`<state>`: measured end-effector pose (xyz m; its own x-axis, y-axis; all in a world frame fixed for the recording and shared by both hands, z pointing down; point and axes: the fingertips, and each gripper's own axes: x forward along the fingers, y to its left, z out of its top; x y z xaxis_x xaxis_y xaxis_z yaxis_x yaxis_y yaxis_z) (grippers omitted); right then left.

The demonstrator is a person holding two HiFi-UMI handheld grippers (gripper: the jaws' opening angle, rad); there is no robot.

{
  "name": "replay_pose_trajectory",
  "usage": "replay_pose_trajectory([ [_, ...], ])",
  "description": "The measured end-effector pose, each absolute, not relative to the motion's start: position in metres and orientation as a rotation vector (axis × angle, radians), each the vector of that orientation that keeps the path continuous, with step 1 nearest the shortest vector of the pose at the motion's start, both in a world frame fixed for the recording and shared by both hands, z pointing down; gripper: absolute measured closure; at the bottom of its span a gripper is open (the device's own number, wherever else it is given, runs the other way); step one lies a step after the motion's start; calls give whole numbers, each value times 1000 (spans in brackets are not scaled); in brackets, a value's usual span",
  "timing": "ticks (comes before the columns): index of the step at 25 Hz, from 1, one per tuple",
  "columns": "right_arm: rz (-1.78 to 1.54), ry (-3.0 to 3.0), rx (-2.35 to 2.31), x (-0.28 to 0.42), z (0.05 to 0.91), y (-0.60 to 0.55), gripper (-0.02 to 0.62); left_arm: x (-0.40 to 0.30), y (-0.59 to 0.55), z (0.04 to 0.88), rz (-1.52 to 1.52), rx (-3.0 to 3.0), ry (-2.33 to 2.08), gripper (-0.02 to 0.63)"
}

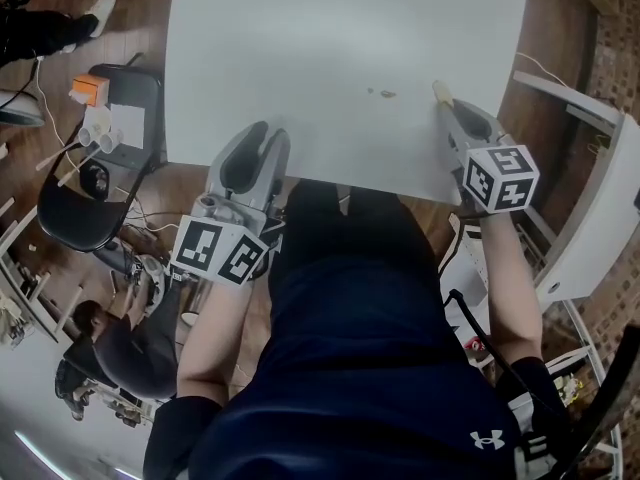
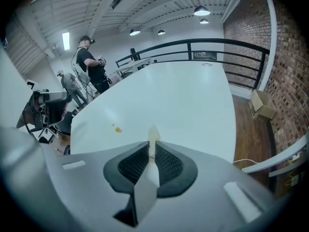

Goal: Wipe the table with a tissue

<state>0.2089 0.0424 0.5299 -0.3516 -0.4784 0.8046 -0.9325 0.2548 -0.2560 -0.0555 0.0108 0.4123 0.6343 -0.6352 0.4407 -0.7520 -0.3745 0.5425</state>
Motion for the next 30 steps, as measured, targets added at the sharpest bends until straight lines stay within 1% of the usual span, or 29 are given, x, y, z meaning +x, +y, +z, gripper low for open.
replay_pose_trajectory([
  [11, 986, -1886, 1305, 193, 533, 38, 551, -76, 4, 417, 176, 2101, -1059, 485],
  [30, 1025, -1880, 1293, 142, 533, 32, 551, -114, 1, 415, 143, 2069, -1062, 486],
])
